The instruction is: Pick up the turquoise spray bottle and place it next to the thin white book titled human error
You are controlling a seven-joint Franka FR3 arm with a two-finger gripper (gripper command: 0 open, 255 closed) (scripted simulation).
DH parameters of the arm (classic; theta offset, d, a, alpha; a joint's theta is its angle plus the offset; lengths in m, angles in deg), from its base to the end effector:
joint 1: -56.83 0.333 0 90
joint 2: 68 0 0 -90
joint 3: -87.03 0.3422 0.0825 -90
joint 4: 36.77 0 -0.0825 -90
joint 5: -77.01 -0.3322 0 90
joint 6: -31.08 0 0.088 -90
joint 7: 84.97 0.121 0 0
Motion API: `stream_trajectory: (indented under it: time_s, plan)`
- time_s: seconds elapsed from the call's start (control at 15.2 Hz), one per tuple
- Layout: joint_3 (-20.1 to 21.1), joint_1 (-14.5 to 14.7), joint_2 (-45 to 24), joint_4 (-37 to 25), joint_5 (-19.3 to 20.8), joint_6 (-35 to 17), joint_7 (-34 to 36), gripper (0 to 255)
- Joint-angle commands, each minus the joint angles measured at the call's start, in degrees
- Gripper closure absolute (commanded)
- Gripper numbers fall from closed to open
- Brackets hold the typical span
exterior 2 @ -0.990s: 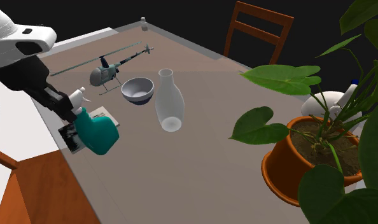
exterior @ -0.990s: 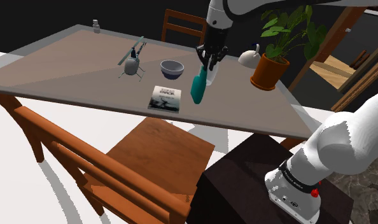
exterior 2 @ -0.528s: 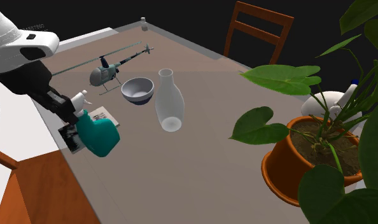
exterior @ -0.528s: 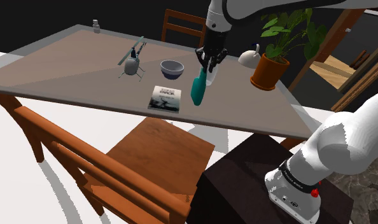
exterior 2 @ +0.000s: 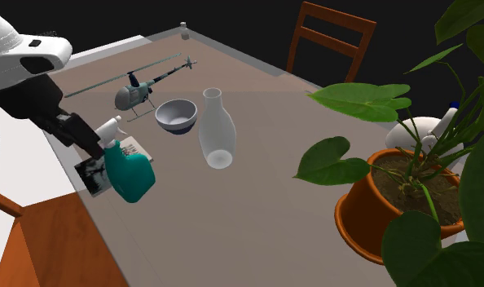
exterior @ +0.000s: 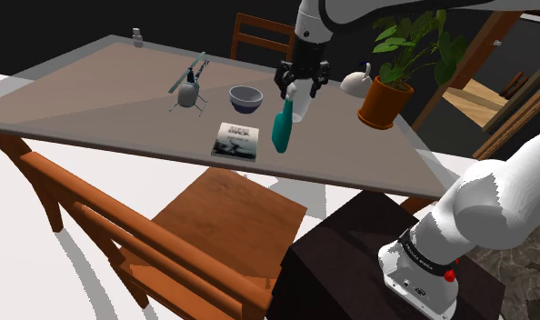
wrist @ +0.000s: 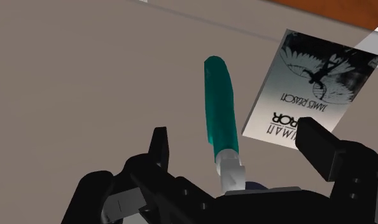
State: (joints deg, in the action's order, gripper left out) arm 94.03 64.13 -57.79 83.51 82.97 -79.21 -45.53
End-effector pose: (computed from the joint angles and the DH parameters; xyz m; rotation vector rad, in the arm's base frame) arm 0.4371 0.1060 0.5272 2.9731 -0.6099 0.0846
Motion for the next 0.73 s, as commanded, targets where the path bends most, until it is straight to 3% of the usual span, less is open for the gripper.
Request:
stream_trajectory:
  time_s: [0.0, 0.13, 0.66]
  plan:
    - [0.07, 0.06, 0.17, -2.79, -0.14, 2.98, -0.20, 0]
    - [0.24, 0.19, 0.43, -5.95, -0.29, 6.40, -0.29, 0]
    - [0.24, 0.19, 0.43, -5.95, -0.29, 6.40, -0.29, 0]
